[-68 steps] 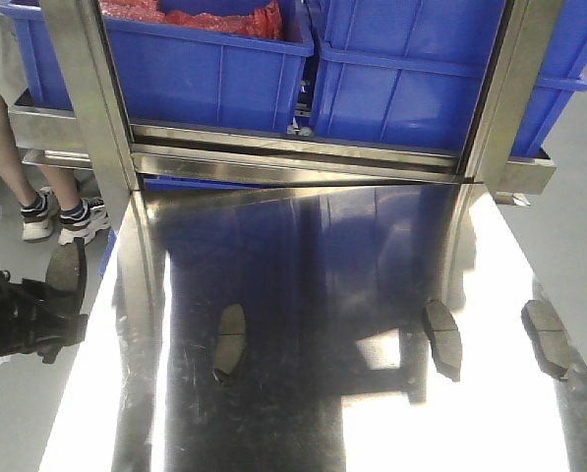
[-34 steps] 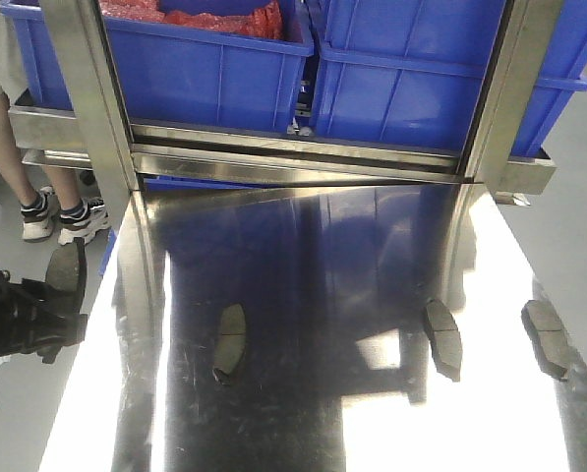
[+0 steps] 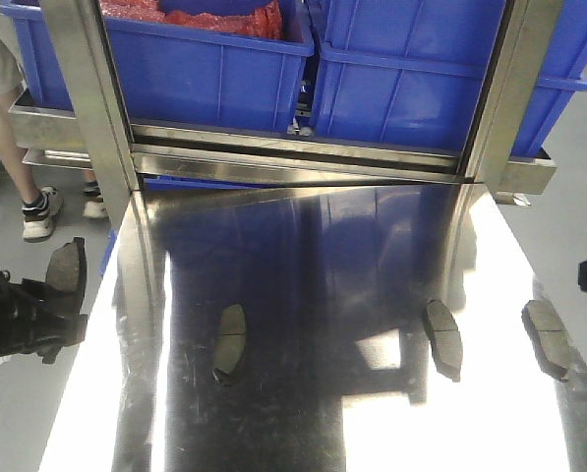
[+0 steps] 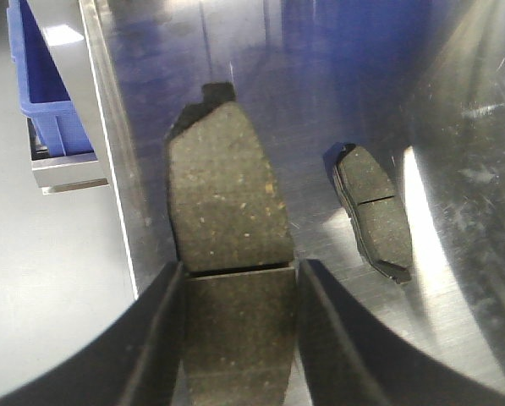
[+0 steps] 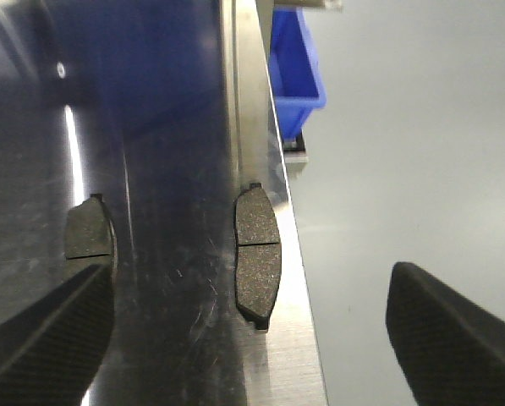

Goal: Move and align brake pads A on conveyor
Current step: 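Lower the right gripper over the outermost brake pad on its side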

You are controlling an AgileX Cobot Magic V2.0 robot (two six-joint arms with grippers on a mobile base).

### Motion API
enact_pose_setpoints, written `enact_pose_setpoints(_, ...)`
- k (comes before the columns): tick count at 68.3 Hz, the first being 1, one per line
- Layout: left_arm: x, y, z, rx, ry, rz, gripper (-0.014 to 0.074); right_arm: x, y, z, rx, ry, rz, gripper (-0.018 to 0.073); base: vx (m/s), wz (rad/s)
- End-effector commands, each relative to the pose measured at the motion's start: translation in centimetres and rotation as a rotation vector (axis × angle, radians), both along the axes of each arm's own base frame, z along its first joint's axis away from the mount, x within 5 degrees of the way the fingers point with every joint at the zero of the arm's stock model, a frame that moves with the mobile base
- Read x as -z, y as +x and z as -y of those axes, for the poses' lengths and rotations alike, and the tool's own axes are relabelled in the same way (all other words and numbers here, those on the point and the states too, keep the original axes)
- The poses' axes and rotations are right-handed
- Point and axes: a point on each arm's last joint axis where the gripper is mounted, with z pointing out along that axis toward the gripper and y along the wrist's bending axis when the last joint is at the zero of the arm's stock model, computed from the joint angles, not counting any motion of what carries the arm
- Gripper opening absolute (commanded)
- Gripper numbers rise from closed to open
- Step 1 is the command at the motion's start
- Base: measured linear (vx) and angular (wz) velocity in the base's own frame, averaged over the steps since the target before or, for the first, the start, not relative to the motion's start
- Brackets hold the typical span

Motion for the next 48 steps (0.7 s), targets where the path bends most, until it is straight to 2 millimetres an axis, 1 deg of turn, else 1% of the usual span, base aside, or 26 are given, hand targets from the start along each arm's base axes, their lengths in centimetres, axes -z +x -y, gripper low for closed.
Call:
enact_pose_setpoints(1, -1.9, 0.3, 0.2, -0.002, -0.037, 0.119, 0.0052, -1.3, 2.7, 0.3, 0.003, -0.018, 0.008, 0.0615, 0.0, 0.0)
enact_pose_setpoints(5, -1.9, 0.3, 0.2, -0.002, -0.037, 0.119, 0.0052, -0.8, 4.3, 0.4, 0.0, -0.027, -0.05, 0.0613, 0.0, 0.0)
enact_pose_setpoints(6, -1.9, 0.3, 0.2, -0.002, -0.037, 0.119, 0.0052, -0.9, 4.5, 0.5, -0.001, -0.029, -0.053, 0.0613, 0.0, 0.0)
enact_pose_setpoints(14, -1.9, 0.3, 0.2, -0.002, -0.037, 0.119, 0.0052, 0.4, 7.5, 0.6, -0.016, -0.039, -0.116, 0.0607, 0.0, 0.0)
enact_pose_setpoints(17, -1.9, 0.3, 0.2, -0.002, -0.037, 0.119, 0.0052, 0.6, 8.2, 0.6, -0.017, -0.039, -0.132, 0.0604, 0.0, 0.0)
enact_pose_setpoints(24, -1.9, 0.3, 0.2, -0.002, -0.037, 0.119, 0.0052, 1.9, 10.0, 0.7, -0.02, -0.04, -0.204, 0.0599, 0.0, 0.0)
enact_pose_setpoints(34, -1.9, 0.3, 0.2, -0.002, -0.037, 0.119, 0.0052, 3.7, 11.8, 0.8, -0.041, -0.04, -0.283, 0.0594, 0.0, 0.0)
enact_pose_setpoints(39, -1.9, 0.3, 0.2, -0.002, -0.037, 0.119, 0.0052, 4.5, 12.5, 1.5, -0.02, -0.009, -0.31, 0.0594, 0.0, 0.0)
enact_pose_setpoints(42, -1.9, 0.3, 0.2, -0.002, -0.037, 0.119, 0.0052, 5.1, 12.9, 2.3, -0.001, 0.025, -0.335, 0.0594, 0.0, 0.0)
enact_pose_setpoints(48, -1.9, 0.3, 0.2, -0.002, -0.037, 0.119, 0.0052, 5.7, 13.1, 3.3, -0.008, 0.09, -0.366, 0.0594, 0.0, 0.0)
